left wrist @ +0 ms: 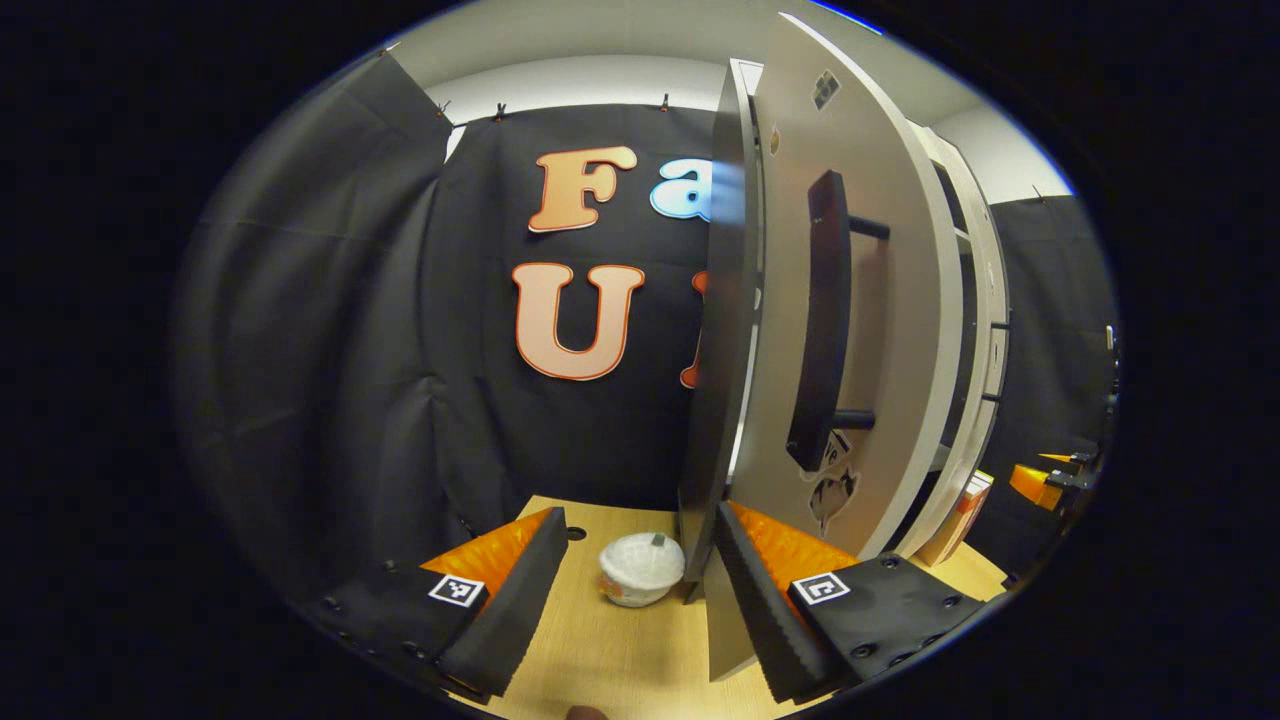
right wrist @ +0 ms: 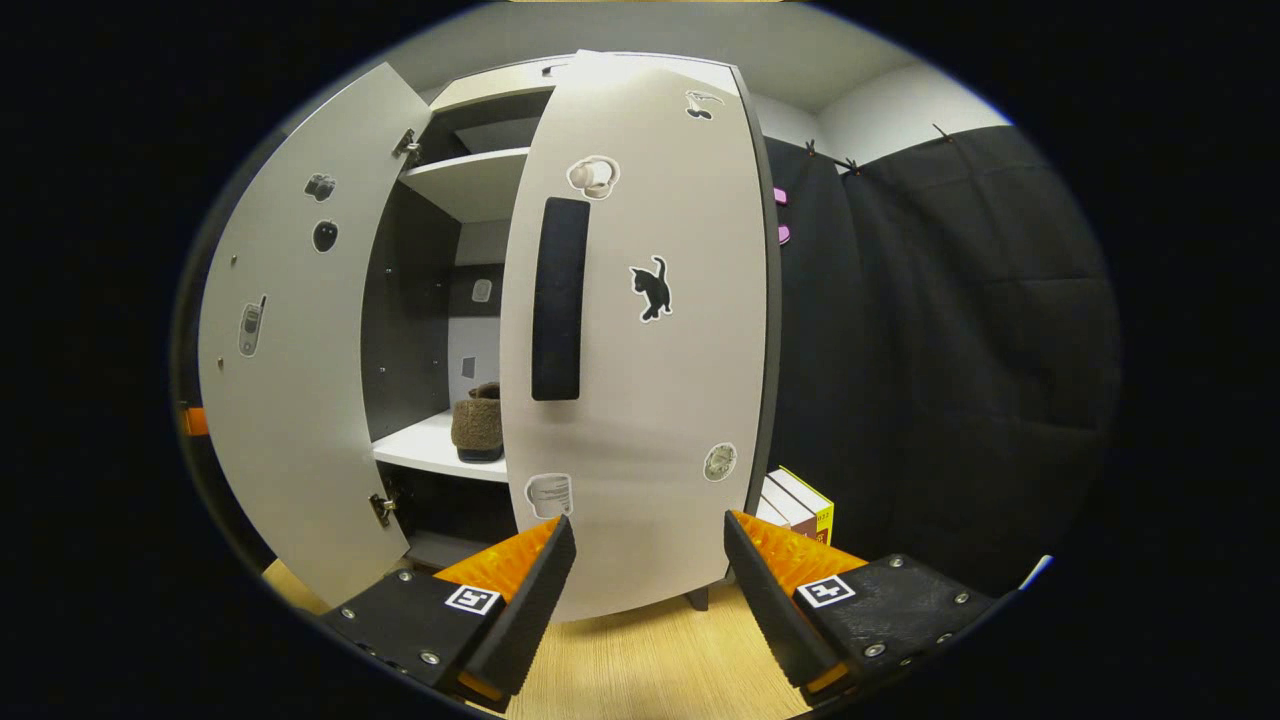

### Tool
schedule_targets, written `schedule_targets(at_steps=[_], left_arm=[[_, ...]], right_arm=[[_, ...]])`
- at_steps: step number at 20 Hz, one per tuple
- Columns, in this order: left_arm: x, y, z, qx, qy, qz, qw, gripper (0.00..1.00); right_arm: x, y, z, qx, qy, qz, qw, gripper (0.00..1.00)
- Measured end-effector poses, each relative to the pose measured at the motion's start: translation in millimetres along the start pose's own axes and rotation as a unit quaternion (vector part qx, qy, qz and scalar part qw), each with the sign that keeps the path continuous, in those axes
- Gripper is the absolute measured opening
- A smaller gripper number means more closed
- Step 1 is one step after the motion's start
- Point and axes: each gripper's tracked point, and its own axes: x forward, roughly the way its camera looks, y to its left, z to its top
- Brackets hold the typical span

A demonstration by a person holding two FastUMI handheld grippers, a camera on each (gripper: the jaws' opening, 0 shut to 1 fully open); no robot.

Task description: Grab one shoe with the right hand and put it into the shoe cabinet, grab the other shoe with the left hand and put it into the shoe cabinet; then close the right door with the right hand and the left door with the left hand.

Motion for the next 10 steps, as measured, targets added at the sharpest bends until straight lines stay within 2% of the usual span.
schedule_targets(at_steps=[7, 10], left_arm=[[4.0, -22.3, -13.6, 0.007, 0.013, -0.03, 0.999, 0.96], [1.3, -25.0, -11.7, 0.014, 0.007, -0.024, 1.0, 0.97]], right_arm=[[-13.3, -12.2, -2.5, 0.007, 0.0, -0.009, 1.0, 0.92], [-17.3, -17.4, -2.2, 0.007, -0.002, -0.011, 1.0, 0.92]])
